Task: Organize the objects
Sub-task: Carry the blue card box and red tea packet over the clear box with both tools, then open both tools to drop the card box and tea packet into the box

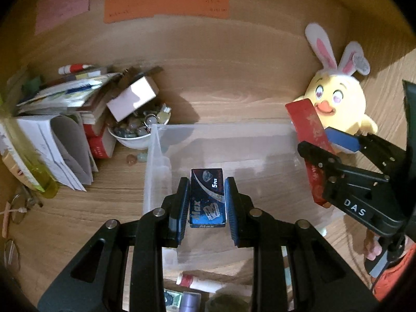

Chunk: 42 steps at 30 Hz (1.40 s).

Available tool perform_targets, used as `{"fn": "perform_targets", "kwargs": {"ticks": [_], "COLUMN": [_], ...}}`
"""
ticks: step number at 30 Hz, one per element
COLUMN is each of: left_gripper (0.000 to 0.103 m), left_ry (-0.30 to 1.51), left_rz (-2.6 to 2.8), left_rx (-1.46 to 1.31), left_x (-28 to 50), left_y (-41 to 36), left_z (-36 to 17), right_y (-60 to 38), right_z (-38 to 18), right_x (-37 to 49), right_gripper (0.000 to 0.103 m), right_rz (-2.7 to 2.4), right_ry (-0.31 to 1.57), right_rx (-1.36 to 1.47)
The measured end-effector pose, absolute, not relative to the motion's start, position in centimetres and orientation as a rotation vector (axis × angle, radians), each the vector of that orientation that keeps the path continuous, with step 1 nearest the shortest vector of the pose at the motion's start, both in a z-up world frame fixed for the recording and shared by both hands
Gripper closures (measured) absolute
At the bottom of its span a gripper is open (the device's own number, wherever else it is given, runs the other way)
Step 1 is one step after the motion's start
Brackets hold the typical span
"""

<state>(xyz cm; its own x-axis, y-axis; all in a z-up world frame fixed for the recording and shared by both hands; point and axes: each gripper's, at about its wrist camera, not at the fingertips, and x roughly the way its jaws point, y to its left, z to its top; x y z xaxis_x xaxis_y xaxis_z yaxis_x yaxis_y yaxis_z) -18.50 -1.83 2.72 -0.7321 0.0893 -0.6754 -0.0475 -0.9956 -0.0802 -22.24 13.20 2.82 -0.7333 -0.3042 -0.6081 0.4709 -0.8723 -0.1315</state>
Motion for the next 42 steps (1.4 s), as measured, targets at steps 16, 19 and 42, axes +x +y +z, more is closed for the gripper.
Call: {"fn": "perform_targets", "kwargs": {"ticks": [16, 19, 42], "left_gripper": [0.076, 0.076, 0.021], "left_ry": [-0.06, -0.073, -0.076], "left_rz": [2.82, 2.81, 2.881], "left_rx": [-1.178, -1.174, -1.052], "left_x": [-19.9, -19.9, -17.0], "left_y": [-1.5, -1.5, -2.2], "left_z": [0.9, 0.9, 3.4], "right_y": [11.9, 11.8, 12.3], "right_z": [0.0, -0.2, 1.0], "right_x": [-22.7, -22.7, -22.3], "right_gripper": [0.052, 0.052, 0.023], "right_rz": [-2.445, -2.432, -2.447], "right_ry": [0.467, 0.48, 0.448], "right_rx": [0.951, 0.963, 0.945]}}
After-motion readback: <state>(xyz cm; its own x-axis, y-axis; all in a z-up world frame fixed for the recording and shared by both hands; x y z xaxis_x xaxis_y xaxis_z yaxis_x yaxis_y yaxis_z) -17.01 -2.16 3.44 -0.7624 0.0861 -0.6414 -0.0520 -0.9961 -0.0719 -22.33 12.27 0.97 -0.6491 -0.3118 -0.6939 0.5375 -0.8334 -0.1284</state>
